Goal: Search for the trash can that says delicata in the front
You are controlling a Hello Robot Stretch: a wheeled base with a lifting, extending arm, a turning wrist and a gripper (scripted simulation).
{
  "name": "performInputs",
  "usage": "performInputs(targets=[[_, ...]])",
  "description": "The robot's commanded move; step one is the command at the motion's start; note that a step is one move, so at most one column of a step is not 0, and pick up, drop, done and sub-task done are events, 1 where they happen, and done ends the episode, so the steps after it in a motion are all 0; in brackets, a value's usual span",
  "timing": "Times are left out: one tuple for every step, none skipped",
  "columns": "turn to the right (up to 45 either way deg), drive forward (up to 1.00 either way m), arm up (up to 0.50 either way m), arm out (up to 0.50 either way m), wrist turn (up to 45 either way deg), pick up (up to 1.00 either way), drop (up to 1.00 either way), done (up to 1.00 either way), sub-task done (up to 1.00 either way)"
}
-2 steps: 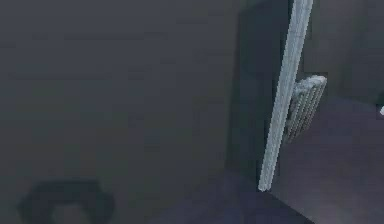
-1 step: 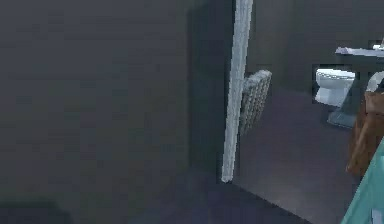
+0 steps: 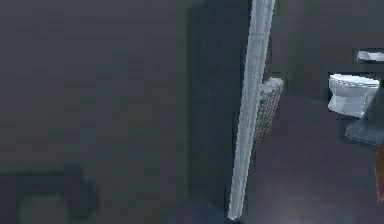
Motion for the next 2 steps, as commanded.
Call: performInputs(targets=[[39.0, 0.0, 0.0, 0.0, 0.0, 0.0, 0.0, 0.0, 0.0], [0.0, 0.55, 0.0, 0.0, 0.0, 0.0, 0.0, 0.0, 0.0]])
